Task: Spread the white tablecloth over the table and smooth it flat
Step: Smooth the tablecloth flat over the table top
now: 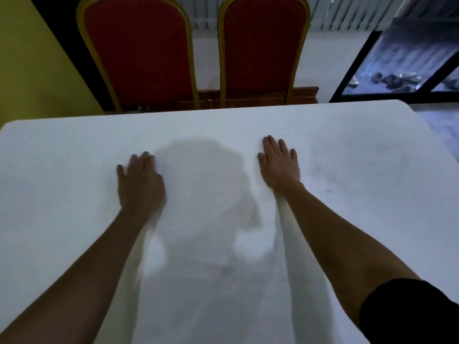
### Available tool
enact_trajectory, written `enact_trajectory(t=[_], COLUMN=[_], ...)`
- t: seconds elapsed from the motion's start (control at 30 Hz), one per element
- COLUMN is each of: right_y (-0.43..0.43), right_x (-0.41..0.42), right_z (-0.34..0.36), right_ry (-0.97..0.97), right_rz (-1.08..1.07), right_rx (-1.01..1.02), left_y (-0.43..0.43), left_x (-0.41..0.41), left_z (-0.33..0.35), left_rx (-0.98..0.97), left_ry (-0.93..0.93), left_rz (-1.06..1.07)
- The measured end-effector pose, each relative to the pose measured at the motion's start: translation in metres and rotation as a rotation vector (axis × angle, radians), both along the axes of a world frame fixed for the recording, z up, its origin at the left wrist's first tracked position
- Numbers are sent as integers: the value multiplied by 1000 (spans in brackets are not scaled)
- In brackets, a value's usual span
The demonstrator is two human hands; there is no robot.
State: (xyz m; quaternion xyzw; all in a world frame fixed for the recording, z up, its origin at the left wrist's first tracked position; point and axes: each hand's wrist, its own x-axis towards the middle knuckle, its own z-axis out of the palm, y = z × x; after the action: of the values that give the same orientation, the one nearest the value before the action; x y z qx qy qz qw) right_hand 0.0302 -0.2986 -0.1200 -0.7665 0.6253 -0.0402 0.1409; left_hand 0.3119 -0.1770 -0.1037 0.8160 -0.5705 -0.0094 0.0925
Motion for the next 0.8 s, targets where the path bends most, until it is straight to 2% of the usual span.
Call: enact_trajectory(t=[0.07,0.13,0.23,0.33,0.47,0.6,0.8], right_y=[-1,1,4,0,-3,-4,-6], right_x=[-42,-83,-119,-120,-121,-124,-125], right_z=[0,0,-3,-8,-13,-16,-14], right_ry=[-5,-4,9,30,40,38,26], right_rz=[-136,-263,-385,-401,-398,-395,-394], right_rx=[-18,-31,-47,-95,-102,-110,-104], left_y=[-26,-54,-97,-138,-178,-199,-124], left_x=[-61,-131,-217,-243,-215,-140,11], left_z=[-4,0,0,-12,-24,-22,-27], left_rx=[7,39,115,173,121,119,78], left_ry=[-16,70,140,103,101,111,91], left_rz=[-326,-529,-641,-629,-553,-324,-23])
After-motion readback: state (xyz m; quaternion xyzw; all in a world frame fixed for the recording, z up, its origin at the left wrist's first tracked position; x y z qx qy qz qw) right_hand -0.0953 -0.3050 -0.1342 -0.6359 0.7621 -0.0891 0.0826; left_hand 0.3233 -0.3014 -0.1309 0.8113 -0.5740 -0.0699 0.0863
